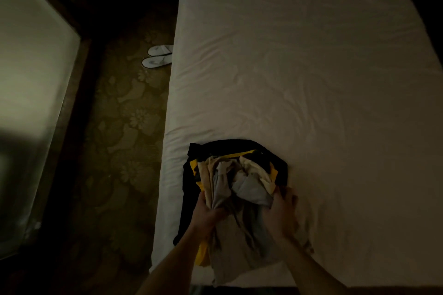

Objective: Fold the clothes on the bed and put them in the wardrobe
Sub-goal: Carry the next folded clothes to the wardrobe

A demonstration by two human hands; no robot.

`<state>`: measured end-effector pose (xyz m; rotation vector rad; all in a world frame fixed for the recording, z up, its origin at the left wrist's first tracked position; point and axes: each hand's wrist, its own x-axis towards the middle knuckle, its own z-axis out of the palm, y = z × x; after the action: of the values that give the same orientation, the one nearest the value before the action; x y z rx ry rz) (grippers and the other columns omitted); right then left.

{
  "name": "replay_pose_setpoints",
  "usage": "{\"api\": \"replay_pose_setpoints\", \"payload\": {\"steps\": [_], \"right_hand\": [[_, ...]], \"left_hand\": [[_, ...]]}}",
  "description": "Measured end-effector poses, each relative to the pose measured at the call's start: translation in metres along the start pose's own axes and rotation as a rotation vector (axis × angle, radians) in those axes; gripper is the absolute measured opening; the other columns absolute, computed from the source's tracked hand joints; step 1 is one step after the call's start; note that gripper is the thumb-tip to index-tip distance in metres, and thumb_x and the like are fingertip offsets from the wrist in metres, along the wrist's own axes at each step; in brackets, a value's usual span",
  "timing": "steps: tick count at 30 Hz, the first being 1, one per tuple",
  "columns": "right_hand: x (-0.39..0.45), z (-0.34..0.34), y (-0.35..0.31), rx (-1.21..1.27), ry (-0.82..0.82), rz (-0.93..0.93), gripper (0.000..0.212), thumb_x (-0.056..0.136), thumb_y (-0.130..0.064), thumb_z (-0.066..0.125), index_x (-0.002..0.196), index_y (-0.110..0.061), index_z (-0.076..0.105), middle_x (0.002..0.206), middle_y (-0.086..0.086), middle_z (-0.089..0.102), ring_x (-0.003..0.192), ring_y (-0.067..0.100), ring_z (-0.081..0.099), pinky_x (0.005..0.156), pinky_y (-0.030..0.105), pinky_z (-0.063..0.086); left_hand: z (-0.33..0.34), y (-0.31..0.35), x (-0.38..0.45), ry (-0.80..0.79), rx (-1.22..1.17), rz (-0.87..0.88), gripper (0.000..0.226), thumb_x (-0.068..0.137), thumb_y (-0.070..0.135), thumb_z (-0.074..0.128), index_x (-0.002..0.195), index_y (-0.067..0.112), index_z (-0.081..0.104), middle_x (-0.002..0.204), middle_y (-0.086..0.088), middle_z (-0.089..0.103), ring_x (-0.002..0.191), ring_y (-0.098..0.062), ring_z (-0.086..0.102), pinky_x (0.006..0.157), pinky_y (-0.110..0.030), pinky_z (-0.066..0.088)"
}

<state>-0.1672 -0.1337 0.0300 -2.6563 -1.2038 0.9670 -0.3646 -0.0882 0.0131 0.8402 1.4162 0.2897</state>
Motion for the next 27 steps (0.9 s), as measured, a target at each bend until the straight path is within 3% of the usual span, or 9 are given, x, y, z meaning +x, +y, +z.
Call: {"api": "replay_pose_setpoints", "payload": {"steps": [3, 6, 10, 12, 17, 22, 25, 27], "right_hand": [[0.0, 0.003, -0.003, 0.004, -0.044, 0.027, 0.047, 0.09, -0.017, 0.058, 0.136, -0.016, 0.05, 0.147, 0.014, 0.034, 0.13, 0.035, 0.038, 0.102, 0.04, 0.04], [-0.001, 0.005, -0.007, 0.05, -0.069, 0.018, 0.046, 0.093, -0.018, 0.056, 0.138, -0.016, 0.048, 0.146, 0.013, 0.037, 0.124, 0.032, 0.049, 0.099, 0.038, 0.042], [-0.011, 0.01, -0.016, 0.015, -0.113, 0.042, 0.048, 0.094, -0.024, 0.055, 0.14, -0.03, 0.042, 0.159, 0.012, 0.009, 0.122, 0.035, 0.052, 0.097, 0.046, 0.048], [-0.02, 0.014, -0.022, -0.018, -0.101, 0.064, 0.046, 0.094, -0.026, 0.056, 0.137, -0.033, 0.042, 0.159, 0.013, 0.002, 0.121, 0.034, 0.053, 0.094, 0.043, 0.049], [-0.027, 0.011, -0.039, -0.07, -0.006, 0.097, 0.037, 0.092, -0.026, 0.055, 0.128, -0.027, 0.052, 0.137, 0.01, 0.03, 0.123, 0.033, 0.042, 0.098, 0.044, 0.041], [-0.005, 0.001, -0.034, 0.3, -0.158, 0.203, 0.067, 0.076, -0.047, 0.067, 0.132, -0.019, 0.046, 0.125, 0.012, 0.056, 0.11, 0.034, 0.059, 0.085, 0.04, 0.052], [0.005, -0.003, -0.025, 0.391, -0.219, 0.276, 0.071, 0.074, -0.041, 0.075, 0.132, -0.011, 0.047, 0.128, 0.015, 0.058, 0.114, 0.035, 0.058, 0.086, 0.036, 0.049], [0.012, -0.004, -0.018, 0.36, -0.252, 0.334, 0.075, 0.072, -0.042, 0.075, 0.136, -0.014, 0.048, 0.138, 0.016, 0.051, 0.124, 0.036, 0.05, 0.097, 0.041, 0.045]], "left_hand": [[0.003, 0.0, -0.002, 0.024, -0.046, -0.001, 0.107, 0.041, 0.054, 0.08, 0.136, 0.028, 0.038, 0.121, 0.002, 0.057, 0.106, -0.018, 0.06, 0.086, -0.035, 0.055], [0.005, -0.005, -0.003, 0.047, -0.053, 0.008, 0.11, 0.043, 0.063, 0.079, 0.139, 0.029, 0.037, 0.13, -0.003, 0.055, 0.114, -0.024, 0.058, 0.096, -0.048, 0.052], [0.007, -0.006, -0.006, 0.054, -0.113, 0.027, 0.111, 0.037, 0.067, 0.084, 0.134, 0.034, 0.041, 0.129, -0.001, 0.057, 0.115, -0.024, 0.059, 0.097, -0.049, 0.051], [0.008, -0.007, -0.007, 0.043, -0.131, 0.041, 0.11, 0.035, 0.069, 0.084, 0.131, 0.036, 0.042, 0.127, 0.001, 0.058, 0.113, -0.023, 0.06, 0.095, -0.048, 0.052], [0.007, -0.006, -0.012, 0.068, -0.1, 0.076, 0.087, 0.049, 0.057, 0.073, 0.127, 0.039, 0.04, 0.119, 0.009, 0.057, 0.11, -0.016, 0.059, 0.084, -0.028, 0.053], [0.003, -0.004, -0.013, 0.096, -0.049, 0.073, 0.102, 0.052, 0.062, 0.064, 0.143, 0.028, 0.035, 0.121, 0.006, 0.053, 0.112, -0.017, 0.054, 0.09, -0.031, 0.048], [0.001, -0.001, -0.013, 0.089, -0.039, 0.07, 0.102, 0.051, 0.063, 0.066, 0.143, 0.029, 0.036, 0.119, 0.006, 0.054, 0.111, -0.017, 0.055, 0.089, -0.031, 0.049], [0.0, 0.002, -0.014, 0.087, -0.035, 0.053, 0.1, 0.05, 0.064, 0.066, 0.14, 0.032, 0.036, 0.119, 0.006, 0.054, 0.109, -0.016, 0.055, 0.088, -0.03, 0.05]]}}
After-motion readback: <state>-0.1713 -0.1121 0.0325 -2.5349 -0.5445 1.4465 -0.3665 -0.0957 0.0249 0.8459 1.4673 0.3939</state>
